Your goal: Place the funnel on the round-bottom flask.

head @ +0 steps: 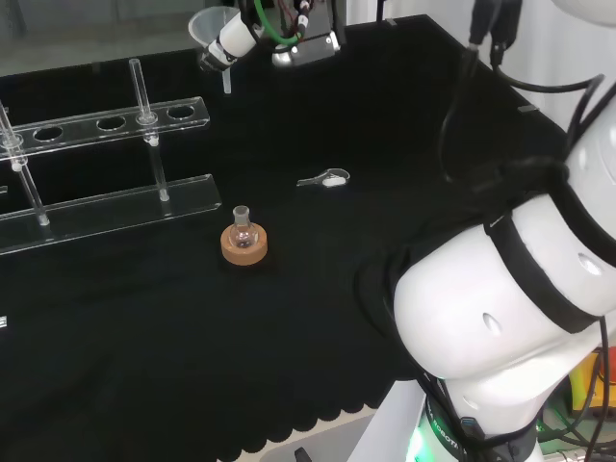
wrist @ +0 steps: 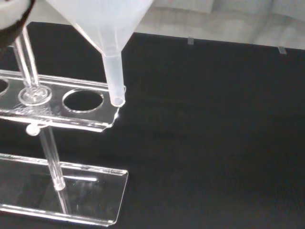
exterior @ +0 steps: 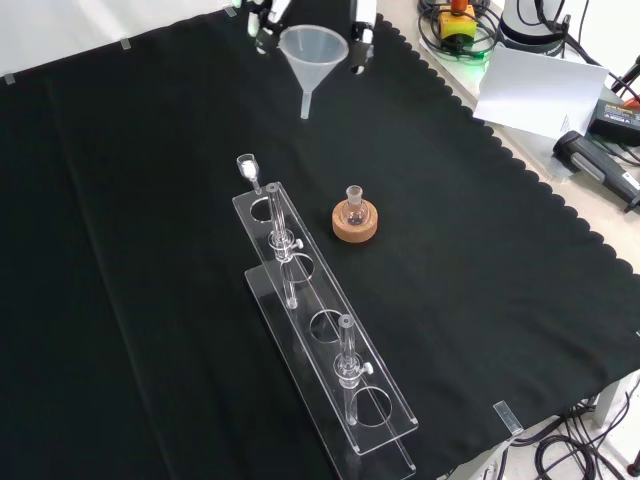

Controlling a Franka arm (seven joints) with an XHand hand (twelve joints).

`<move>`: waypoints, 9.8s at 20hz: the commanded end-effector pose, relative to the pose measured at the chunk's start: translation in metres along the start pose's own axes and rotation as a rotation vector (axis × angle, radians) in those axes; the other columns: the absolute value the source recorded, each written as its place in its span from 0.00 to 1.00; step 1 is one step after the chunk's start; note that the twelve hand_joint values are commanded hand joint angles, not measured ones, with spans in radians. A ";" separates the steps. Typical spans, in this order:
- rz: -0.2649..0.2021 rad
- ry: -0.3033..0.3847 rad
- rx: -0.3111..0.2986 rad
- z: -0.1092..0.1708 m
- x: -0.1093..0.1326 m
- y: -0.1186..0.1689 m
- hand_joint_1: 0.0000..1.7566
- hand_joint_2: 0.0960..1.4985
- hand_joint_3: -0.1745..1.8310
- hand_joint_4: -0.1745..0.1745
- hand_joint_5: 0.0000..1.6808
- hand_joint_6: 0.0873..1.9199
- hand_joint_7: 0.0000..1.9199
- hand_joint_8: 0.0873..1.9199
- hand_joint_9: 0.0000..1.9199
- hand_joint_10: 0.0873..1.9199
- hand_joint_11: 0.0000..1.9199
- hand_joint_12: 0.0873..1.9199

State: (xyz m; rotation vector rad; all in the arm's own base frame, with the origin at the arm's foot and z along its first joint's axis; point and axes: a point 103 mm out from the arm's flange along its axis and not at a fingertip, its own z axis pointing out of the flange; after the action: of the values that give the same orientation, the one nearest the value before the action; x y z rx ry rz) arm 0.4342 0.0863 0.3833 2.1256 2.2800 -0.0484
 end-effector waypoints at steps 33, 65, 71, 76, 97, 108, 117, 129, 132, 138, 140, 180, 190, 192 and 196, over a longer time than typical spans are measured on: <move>-0.052 -0.025 0.030 0.078 0.054 -0.068 0.47 0.31 0.40 1.00 0.62 0.09 0.64 0.00 0.40 0.13 0.00 0.63; 0.030 -0.082 0.118 0.132 0.038 -0.055 0.48 0.31 0.42 1.00 0.62 0.10 0.64 0.00 0.40 0.13 0.00 0.63; 0.049 -0.102 0.100 0.139 0.034 -0.043 0.49 0.31 0.42 1.00 0.62 0.10 0.64 0.00 0.40 0.13 0.00 0.63; 0.067 -0.096 0.100 0.141 0.031 -0.040 0.49 0.31 0.42 1.00 0.62 0.11 0.64 0.00 0.40 0.13 0.00 0.63; 0.103 -0.005 0.140 0.155 0.034 -0.046 0.49 0.31 0.44 1.00 0.62 0.11 0.64 0.00 0.40 0.13 0.00 0.63; 0.113 -0.004 0.147 0.159 0.033 -0.047 0.49 0.30 0.44 1.00 0.62 0.11 0.64 0.00 0.40 0.13 0.00 0.63; 0.111 0.012 0.155 0.166 0.035 -0.046 0.49 0.30 0.44 1.00 0.62 0.12 0.64 0.00 0.40 0.13 0.00 0.63; 0.114 0.017 0.159 0.168 0.034 -0.047 0.49 0.30 0.45 1.00 0.62 0.12 0.65 0.00 0.40 0.12 0.00 0.63; 0.119 0.020 0.162 0.171 0.034 -0.048 0.49 0.30 0.45 1.00 0.62 0.12 0.65 0.00 0.40 0.12 0.00 0.63; 0.128 0.025 0.173 0.178 0.028 -0.049 0.49 0.30 0.45 1.00 0.62 0.12 0.65 0.00 0.40 0.12 0.00 0.63; 0.133 0.027 0.176 0.180 0.027 -0.050 0.49 0.30 0.45 1.00 0.62 0.12 0.65 0.00 0.40 0.12 0.00 0.63; 0.208 0.147 0.203 0.198 0.037 -0.053 0.49 0.29 0.45 1.00 0.61 0.13 0.65 0.00 0.40 0.12 0.00 0.64; 0.195 0.111 0.189 0.207 0.036 -0.052 0.49 0.29 0.46 1.00 0.61 0.13 0.65 0.00 0.40 0.12 0.00 0.64; 0.186 0.103 0.189 0.207 0.038 -0.052 0.49 0.29 0.46 1.00 0.61 0.13 0.65 0.00 0.40 0.12 0.00 0.64; 0.169 0.095 0.190 0.208 0.042 -0.050 0.49 0.29 0.46 1.00 0.61 0.13 0.65 0.00 0.41 0.12 0.00 0.64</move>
State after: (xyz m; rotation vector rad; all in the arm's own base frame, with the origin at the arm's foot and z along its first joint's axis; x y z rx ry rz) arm 0.3798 0.1131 0.1756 2.4758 2.2028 -0.1610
